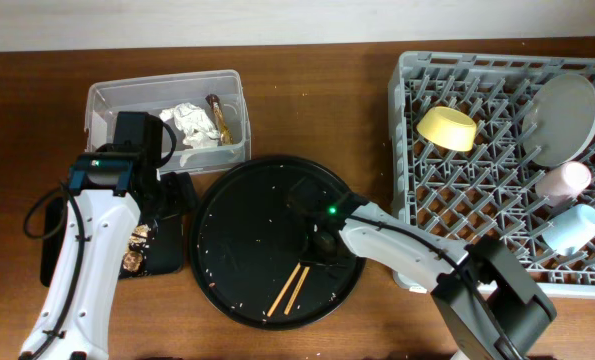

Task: Sort waste into correct bins and load items into the dishwasher rack
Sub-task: 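Grasp one chopstick with the right gripper and put it in the rack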

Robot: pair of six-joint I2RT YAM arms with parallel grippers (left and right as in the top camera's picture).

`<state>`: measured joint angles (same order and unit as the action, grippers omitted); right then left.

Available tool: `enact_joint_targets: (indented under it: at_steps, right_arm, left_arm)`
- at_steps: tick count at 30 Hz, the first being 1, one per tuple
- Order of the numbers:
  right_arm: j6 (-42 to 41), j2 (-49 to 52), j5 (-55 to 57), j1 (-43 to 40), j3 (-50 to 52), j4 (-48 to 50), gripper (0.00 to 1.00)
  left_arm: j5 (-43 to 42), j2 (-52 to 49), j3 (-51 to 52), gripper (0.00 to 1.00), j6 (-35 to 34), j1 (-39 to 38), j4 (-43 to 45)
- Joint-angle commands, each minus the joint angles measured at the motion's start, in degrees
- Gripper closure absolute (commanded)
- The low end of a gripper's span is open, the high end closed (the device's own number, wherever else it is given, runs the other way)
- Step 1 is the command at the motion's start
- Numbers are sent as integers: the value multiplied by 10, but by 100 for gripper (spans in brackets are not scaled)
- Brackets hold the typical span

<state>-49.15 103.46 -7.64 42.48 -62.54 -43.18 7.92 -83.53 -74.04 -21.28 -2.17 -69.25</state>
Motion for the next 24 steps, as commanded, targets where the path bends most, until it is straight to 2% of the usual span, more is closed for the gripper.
enact_joint_targets:
  at_steps: [1, 4, 6, 8, 12, 13, 15, 20, 24]
  right_arm:
    - [-14, 23, -1, 22, 5, 11, 55]
    - [-28, 42, 9, 25, 5, 14, 56]
    - [-28, 44, 21, 25, 5, 14, 62]
    - [-29, 46, 36, 25, 5, 14, 73]
    - [-29, 46, 61, 21, 5, 14, 76]
    - [-29, 46, 69, 17, 5, 15, 86]
    - [-28, 46, 68, 11, 5, 17, 91]
    - [-13, 17, 69, -3, -39, 8, 96]
    - [71, -44, 110, -31, -133, -73, 96]
  left_arm:
    - [-2, 7, -2, 5, -6, 1, 0]
    - [-2, 7, -2, 5, -5, 1, -1]
    - [-2, 7, -2, 5, -6, 1, 0]
    - [-2, 7, -2, 5, -6, 1, 0]
    - [-2, 7, -2, 5, -6, 1, 0]
    - [-3, 7, -2, 5, -6, 1, -1]
    - [-8, 7, -2, 5, -6, 1, 0]
    - [-8, 7, -2, 5, -6, 1, 0]
    - [-8, 7, -2, 5, -6, 1, 0]
